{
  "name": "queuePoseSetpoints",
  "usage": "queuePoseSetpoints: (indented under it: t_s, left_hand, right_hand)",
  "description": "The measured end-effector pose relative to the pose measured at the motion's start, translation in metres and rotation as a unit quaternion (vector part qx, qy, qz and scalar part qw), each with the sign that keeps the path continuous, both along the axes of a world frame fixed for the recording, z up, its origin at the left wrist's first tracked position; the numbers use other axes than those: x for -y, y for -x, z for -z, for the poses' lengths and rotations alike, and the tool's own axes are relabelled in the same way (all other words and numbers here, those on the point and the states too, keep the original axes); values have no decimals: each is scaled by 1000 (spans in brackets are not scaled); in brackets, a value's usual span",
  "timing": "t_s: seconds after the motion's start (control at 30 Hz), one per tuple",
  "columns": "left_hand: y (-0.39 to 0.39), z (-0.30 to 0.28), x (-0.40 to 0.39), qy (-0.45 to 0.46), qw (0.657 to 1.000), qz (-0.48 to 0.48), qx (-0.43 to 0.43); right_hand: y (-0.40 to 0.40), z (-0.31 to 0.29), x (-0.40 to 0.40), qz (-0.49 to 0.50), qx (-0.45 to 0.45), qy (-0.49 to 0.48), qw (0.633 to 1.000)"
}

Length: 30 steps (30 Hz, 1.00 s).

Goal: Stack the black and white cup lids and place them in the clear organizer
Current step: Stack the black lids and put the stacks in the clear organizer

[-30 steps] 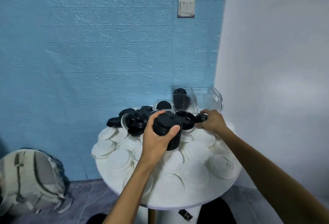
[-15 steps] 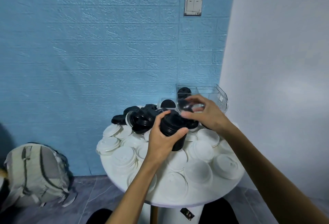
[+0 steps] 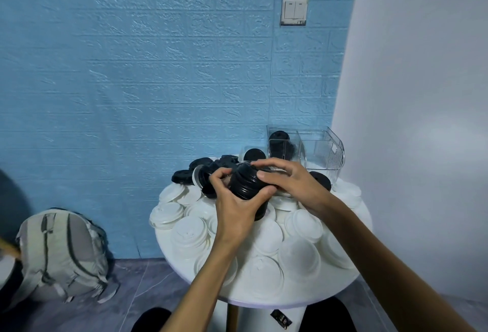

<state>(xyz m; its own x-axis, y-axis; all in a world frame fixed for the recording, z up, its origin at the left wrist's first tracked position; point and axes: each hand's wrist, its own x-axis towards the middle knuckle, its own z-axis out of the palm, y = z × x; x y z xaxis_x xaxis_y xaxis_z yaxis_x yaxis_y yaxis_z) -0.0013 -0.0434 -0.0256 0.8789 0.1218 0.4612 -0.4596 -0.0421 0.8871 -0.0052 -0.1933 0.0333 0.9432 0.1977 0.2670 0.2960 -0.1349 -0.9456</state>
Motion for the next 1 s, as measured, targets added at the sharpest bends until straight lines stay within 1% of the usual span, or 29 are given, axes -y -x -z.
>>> queuePoseSetpoints:
  t_s: [0.13,0.17,0.27,0.4,0.43,0.47,0.5,0.53,0.57,0.6,0.63,0.7,0.73,0.77,0.9,1.0]
  left_hand:
    - [-3,3,-3,-31,999,15,33]
    - [-3,4,-3,-41,998,17,42]
    - [-3,4,-4,-57,996,15,62]
    - [-3,5,-4,-60,996,5,67]
    - [-3,5,-5,-56,996,2,66]
    - [-3,5,-5,-49,997,0,63]
    - [-4,4,-6,-38,998,0,56]
    - [-4,4,-7,-28,999,3,46]
    - [-4,3,-8,-21,999,7,37]
    - [-5,3,-9,-16,999,10,31]
    - [-5,2,-10,-12,999,11,27]
    - [-6,1,-11,-6,1000,12,20]
    - [-6,1,-11,-2,1000,14,16]
    - [-6,1,-10,3,1000,16,13]
    - [-7,2,-9,13,1000,27,12]
    - [-7,4,-11,16,999,27,12]
  right_hand:
    - [-2,1,0,-2,42,70,997]
    - [-1,1,-1,1,45,74,996]
    - [1,5,-3,-1,40,48,998]
    - [3,6,-3,-39,5,2,999]
    - [0,6,1,-36,-14,-10,999]
    - [-6,8,7,-17,-39,-26,999]
    - [-15,10,15,29,-53,-20,998]
    - [-27,14,27,109,-52,17,992]
    - [-40,19,43,207,-45,81,974]
    - [-53,26,60,294,-40,155,942]
    - [-65,33,77,347,-52,226,909]
    - [-82,49,103,372,-108,336,858]
    - [-86,56,110,366,-130,370,844]
    - [-89,62,115,359,-142,385,838]
    - [-89,78,120,362,-138,347,854]
    - [-82,69,116,390,-130,320,854]
